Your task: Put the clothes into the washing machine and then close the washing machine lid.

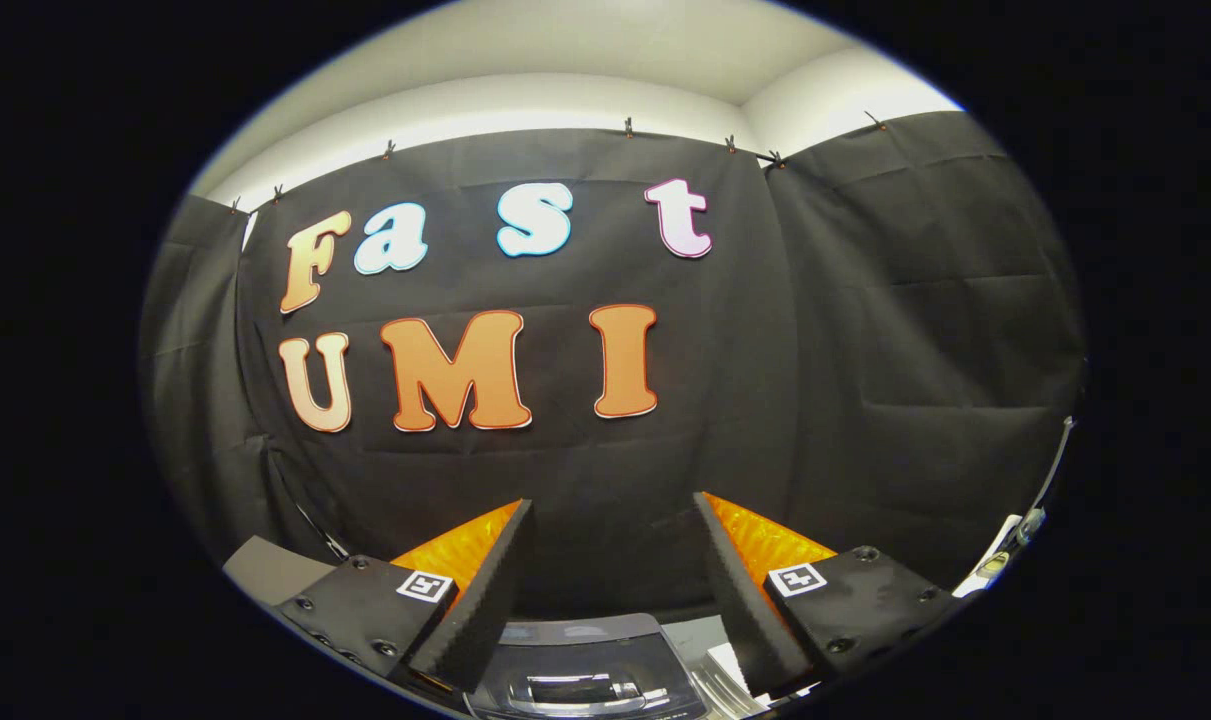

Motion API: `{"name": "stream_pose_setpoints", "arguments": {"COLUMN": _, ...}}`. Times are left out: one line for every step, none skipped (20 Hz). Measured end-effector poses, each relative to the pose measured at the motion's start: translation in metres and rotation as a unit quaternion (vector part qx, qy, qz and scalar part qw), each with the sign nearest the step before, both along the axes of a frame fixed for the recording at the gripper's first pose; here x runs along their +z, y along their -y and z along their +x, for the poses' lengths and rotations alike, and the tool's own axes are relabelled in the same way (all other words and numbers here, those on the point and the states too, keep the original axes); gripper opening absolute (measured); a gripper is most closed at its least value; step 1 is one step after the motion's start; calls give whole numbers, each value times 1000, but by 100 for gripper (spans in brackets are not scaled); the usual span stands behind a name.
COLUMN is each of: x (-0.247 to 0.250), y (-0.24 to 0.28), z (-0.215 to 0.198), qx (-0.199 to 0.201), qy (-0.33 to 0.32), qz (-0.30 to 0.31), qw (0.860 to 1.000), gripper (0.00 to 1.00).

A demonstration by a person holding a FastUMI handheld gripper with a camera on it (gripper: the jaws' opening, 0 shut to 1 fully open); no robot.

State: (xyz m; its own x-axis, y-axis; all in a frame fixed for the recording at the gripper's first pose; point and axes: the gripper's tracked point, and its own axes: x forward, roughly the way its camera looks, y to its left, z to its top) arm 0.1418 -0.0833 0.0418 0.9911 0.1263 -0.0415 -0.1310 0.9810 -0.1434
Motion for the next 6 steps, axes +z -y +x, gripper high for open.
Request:
{"name": "stream_pose_setpoints", "arguments": {"x": -1, "y": -3, "z": -6, "qx": 0, "qy": 2, "qz": -1, "qw": 1000, "gripper": 99}}
{"name": "stream_pose_setpoints", "arguments": {"x": -2, "y": -6, "z": -10, "qx": -1, "qy": 5, "qz": -1, "qw": 1000, "gripper": 99}}
{"name": "stream_pose_setpoints", "arguments": {"x": -3, "y": -8, "z": -15, "qx": -2, "qy": 8, "qz": -1, "qw": 1000, "gripper": 99}}
{"name": "stream_pose_setpoints", "arguments": {"x": -4, "y": -9, "z": -19, "qx": -3, "qy": 9, "qz": -1, "qw": 1000, "gripper": 99}}
{"name": "stream_pose_setpoints", "arguments": {"x": -4, "y": -11, "z": -24, "qx": -4, "qy": 10, "qz": -1, "qw": 1000, "gripper": 99}}
{"name": "stream_pose_setpoints", "arguments": {"x": -5, "y": -13, "z": -28, "qx": -4, "qy": 12, "qz": 0, "qw": 1000, "gripper": 99}}
